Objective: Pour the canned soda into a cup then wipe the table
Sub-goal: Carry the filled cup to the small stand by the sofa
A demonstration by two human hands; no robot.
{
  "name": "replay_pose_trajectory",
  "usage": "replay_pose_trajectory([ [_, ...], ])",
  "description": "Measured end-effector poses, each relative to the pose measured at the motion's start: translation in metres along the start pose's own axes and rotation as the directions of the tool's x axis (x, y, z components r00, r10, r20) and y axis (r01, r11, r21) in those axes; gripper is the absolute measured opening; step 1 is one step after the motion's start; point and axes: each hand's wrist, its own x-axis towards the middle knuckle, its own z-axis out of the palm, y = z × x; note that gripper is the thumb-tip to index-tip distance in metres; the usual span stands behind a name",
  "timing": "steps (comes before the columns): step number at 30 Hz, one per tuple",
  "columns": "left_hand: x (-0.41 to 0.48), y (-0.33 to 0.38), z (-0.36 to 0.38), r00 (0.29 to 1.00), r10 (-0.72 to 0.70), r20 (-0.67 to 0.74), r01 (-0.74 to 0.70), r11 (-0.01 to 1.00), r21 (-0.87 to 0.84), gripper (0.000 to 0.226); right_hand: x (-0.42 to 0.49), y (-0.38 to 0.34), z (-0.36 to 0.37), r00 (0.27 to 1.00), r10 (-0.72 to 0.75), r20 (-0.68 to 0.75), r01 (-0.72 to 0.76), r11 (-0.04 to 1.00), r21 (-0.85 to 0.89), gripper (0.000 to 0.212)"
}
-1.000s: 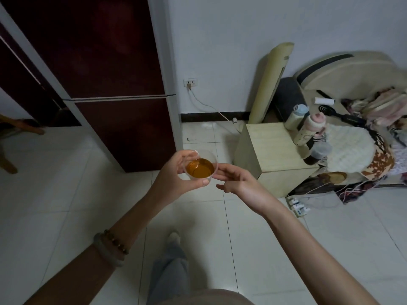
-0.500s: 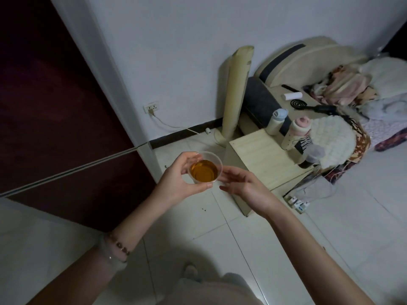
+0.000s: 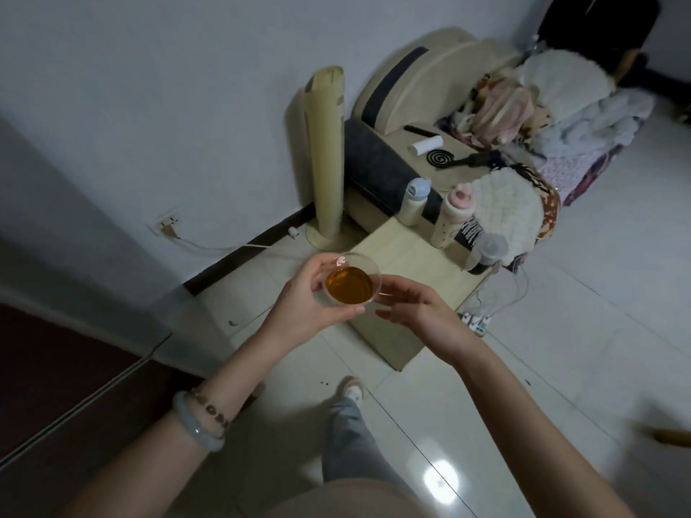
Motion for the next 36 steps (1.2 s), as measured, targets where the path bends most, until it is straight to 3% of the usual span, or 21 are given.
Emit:
replay_pose_trajectory([
  [8, 0.127, 0.012, 0.024, 0.979, 0.022, 0.202, -0.024, 1.000, 0.010, 0.070, 0.060, -0.017, -0.065, 0.978, 0.028, -0.205, -0.015, 0.998, 0.066, 0.055],
  [18, 0.236, 0.014, 0.059, 0.898, 0.070, 0.433, -0.090, 0.996, 0.027, 0.071, 0.097, -0.019, -0.123, 0.903, 0.121, -0.412, -0.050, 0.983, 0.179, 0.062],
  [26, 0.316, -0.010, 0.083, 0.820, 0.094, 0.565, -0.130, 0.991, 0.024, 0.071, 0.144, -0.002, -0.149, 0.801, 0.222, -0.555, -0.057, 0.953, 0.299, 0.062],
  [36, 0.402, -0.089, 0.114, 0.734, 0.025, 0.678, -0.079, 0.996, 0.048, 0.071, 0.230, 0.061, -0.170, 0.663, 0.380, -0.645, -0.057, 0.885, 0.462, 0.061],
])
